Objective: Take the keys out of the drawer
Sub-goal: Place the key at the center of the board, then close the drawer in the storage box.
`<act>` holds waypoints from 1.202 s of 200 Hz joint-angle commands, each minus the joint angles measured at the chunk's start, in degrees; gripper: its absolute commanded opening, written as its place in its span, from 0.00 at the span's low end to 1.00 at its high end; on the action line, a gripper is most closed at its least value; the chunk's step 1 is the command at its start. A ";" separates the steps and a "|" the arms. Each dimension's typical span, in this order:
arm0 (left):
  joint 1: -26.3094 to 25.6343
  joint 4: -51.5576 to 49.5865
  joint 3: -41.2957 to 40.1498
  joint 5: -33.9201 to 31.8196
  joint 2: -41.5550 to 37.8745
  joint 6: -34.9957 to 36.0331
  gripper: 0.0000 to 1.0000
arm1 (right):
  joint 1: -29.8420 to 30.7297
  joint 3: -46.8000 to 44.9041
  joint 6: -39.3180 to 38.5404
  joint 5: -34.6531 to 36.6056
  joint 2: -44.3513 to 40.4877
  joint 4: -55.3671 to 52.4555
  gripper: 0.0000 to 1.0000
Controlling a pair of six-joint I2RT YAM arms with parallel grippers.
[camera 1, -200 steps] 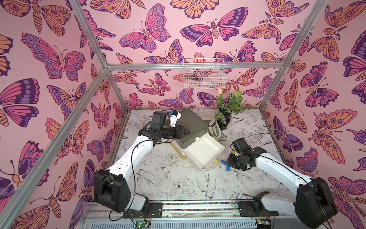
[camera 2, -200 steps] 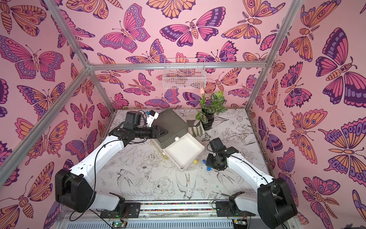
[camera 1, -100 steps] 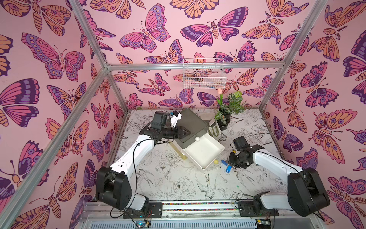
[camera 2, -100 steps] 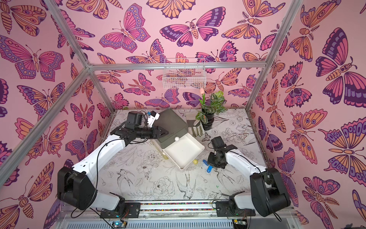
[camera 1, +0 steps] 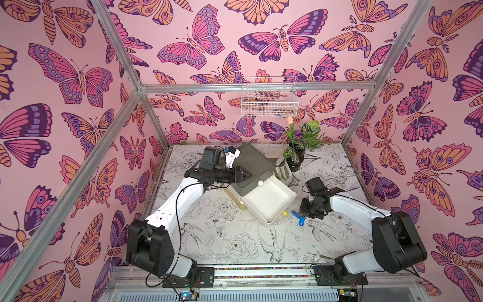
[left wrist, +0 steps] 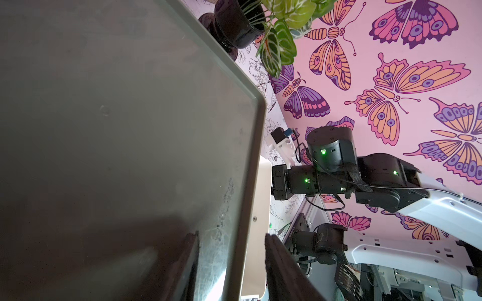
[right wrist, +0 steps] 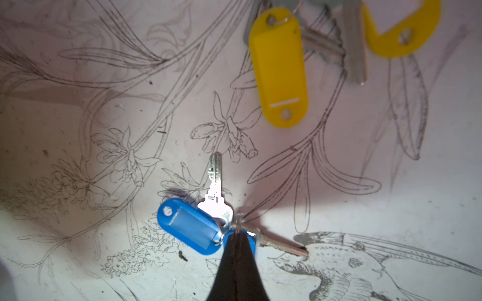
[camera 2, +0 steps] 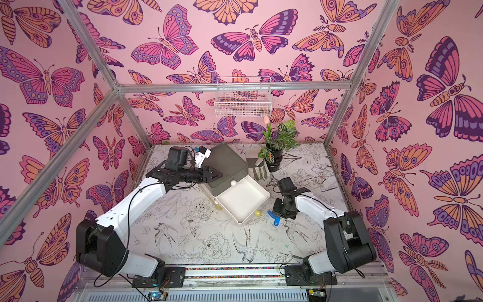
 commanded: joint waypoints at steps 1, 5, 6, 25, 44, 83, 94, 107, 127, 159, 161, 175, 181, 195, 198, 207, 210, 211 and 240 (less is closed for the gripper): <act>0.11 -0.63 -0.22 0.86 0.47 1.06 0.47 | -0.65 1.68 -0.96 -0.04 1.00 0.21 0.00; 0.12 -0.63 -0.22 0.82 0.47 1.06 0.47 | -0.74 1.68 -0.97 -0.08 1.05 0.21 0.00; 0.12 -0.59 -0.18 0.83 0.47 1.06 0.47 | -0.75 1.68 -0.94 -0.10 1.09 0.22 0.00; 0.21 -0.60 -0.14 0.91 0.61 1.06 0.47 | -0.69 1.51 -0.99 -0.12 1.31 0.31 0.02; 0.26 -0.58 -0.08 0.78 0.67 1.07 0.47 | -0.75 1.25 -0.83 -0.13 0.97 0.34 0.10; 0.30 -0.57 0.03 0.84 0.74 1.06 0.47 | -0.75 1.74 -0.73 0.06 -1.18 -1.03 0.23; 0.30 -0.62 -0.02 0.76 0.73 0.98 0.47 | -0.68 2.07 -0.74 0.20 -1.77 -1.66 0.28; 0.39 -0.59 -0.08 0.83 0.65 0.98 0.47 | -0.72 2.42 -0.72 0.23 -2.60 -2.42 0.30; 0.48 -0.57 -0.07 0.76 0.41 0.72 0.47 | -0.74 2.73 -0.56 0.25 -4.31 -3.42 0.34; 0.69 -0.56 0.03 0.48 0.04 0.46 0.47 | -0.75 3.34 -0.54 0.66 -7.44 -6.14 0.43; 0.70 -0.57 0.10 0.49 0.04 0.45 0.47 | -0.78 3.35 -0.55 0.59 -7.58 -6.29 0.44; 0.78 -0.59 0.20 0.40 -0.01 0.44 0.47 | -0.79 3.35 -0.47 0.56 -9.30 -7.51 0.47; 0.89 -0.57 0.20 0.34 0.03 0.31 0.47 | -0.76 3.27 -0.39 0.42 -10.01 -7.96 0.48; 0.96 -0.64 0.34 0.14 -0.09 0.12 0.47 | -0.79 3.04 -0.08 0.06 -11.85 -8.98 0.50; 1.02 -0.61 0.35 0.01 -0.13 0.06 0.47 | -0.79 3.00 -0.04 -0.03 -12.26 -9.16 0.51; 1.14 -0.58 0.38 -0.07 -0.28 -0.24 0.47 | -0.71 2.76 0.21 -0.54 -13.41 -9.72 0.52; 1.16 -0.63 0.43 -0.26 -0.31 -0.38 0.46 | -0.75 2.67 0.27 -0.77 -13.72 -9.93 0.52; 1.17 -0.63 0.41 -0.28 -0.27 -0.41 0.46 | -0.75 2.66 0.30 -0.85 -13.90 -9.99 0.52; 1.71 -0.60 0.54 -1.79 -0.58 -1.35 0.45 | -0.68 1.89 0.55 -6.84 -17.25 -11.04 0.54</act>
